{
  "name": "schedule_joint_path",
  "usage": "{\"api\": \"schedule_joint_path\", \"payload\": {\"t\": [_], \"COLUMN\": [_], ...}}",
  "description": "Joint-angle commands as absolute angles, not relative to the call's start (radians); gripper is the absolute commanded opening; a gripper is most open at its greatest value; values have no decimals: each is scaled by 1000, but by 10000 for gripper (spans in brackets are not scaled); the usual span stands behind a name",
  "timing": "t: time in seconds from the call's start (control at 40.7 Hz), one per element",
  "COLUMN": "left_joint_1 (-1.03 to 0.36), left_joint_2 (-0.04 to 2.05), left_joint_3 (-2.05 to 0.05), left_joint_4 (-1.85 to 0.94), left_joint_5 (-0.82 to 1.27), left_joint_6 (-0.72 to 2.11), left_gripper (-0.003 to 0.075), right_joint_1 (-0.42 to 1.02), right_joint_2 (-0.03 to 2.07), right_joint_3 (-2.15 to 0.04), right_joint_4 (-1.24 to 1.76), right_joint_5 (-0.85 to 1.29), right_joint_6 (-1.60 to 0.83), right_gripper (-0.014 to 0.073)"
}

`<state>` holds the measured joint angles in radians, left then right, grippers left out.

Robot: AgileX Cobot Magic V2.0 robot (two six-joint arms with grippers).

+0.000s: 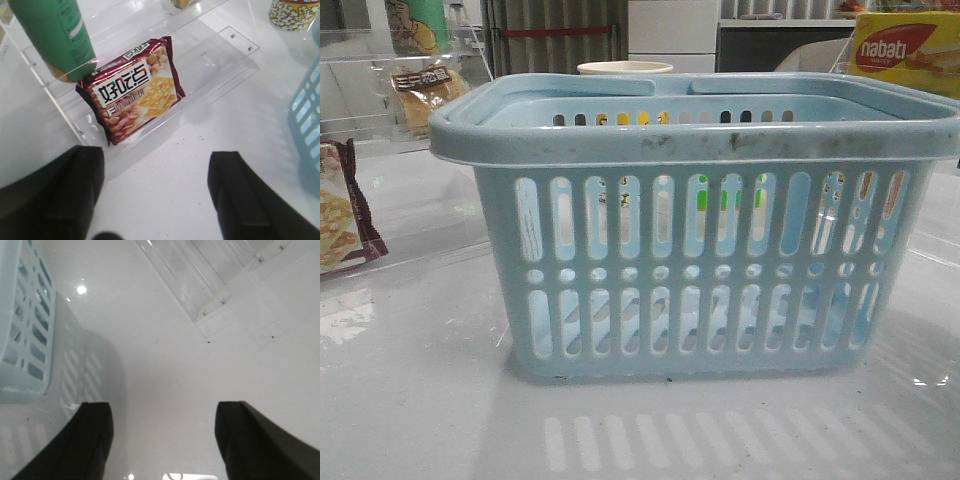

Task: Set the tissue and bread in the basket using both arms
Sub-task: 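Close the right gripper on the white tissue pack and lift it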

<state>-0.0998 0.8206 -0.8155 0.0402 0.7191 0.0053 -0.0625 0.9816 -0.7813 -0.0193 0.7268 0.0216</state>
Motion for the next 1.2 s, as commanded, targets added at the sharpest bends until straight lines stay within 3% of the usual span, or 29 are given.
{"api": "schedule_joint_path", "payload": {"t": [0.0,0.295,0.86,1.18], "left_joint_1": [-163,-344,-353,-353], "left_joint_2": [819,819,819,819], "left_joint_3": [-848,-848,-848,-848], "left_joint_4": [40,40,40,40], "left_joint_5": [642,644,644,644], "left_joint_6": [19,21,21,21], "left_gripper": [491,421,320,249], "right_joint_1": [-107,-205,-205,-205], "right_joint_2": [1050,1318,1801,1849], "right_joint_3": [-875,-1134,-1587,-1625], "right_joint_4": [-37,-37,-36,0], "right_joint_5": [652,611,599,572], "right_joint_6": [27,27,27,27], "right_gripper": [552,551,547,261]}}
